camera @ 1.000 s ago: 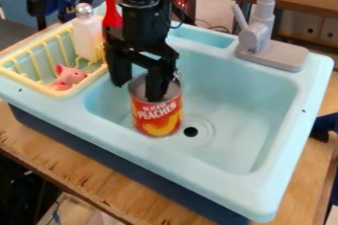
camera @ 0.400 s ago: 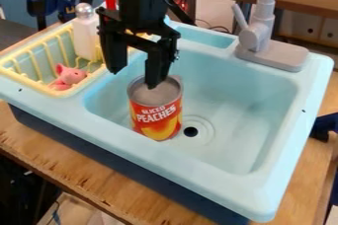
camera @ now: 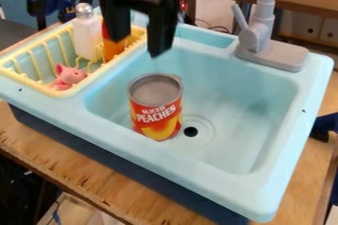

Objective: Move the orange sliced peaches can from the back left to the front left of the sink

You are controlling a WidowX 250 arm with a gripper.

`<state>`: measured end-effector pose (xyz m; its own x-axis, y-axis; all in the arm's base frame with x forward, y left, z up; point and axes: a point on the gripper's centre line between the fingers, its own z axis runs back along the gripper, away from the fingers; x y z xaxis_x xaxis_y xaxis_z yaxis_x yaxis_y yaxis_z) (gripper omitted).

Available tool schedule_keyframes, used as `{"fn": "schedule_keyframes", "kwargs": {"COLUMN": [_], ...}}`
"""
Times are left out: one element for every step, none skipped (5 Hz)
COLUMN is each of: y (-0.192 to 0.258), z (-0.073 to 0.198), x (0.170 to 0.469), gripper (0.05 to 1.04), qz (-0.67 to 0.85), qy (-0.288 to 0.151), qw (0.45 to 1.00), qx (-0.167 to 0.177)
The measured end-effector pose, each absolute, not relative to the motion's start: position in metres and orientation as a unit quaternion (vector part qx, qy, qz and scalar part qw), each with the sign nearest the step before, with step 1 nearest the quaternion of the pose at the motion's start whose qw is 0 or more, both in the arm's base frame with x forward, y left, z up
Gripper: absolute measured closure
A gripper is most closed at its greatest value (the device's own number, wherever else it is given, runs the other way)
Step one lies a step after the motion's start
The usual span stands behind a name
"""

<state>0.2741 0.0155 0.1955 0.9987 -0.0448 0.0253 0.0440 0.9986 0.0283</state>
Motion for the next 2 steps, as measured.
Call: {"fn": "schedule_keyframes", "kwargs": {"y": [0.022, 0.012], "z": [0.22, 0.211], "x": [0.265, 0.254], "gripper": [0.084, 0.084], "qz": [-0.107, -0.194], "qy": [0.008, 0.035], "qw": [0.994, 0.979], "qx": [-0.017, -0.056]}}
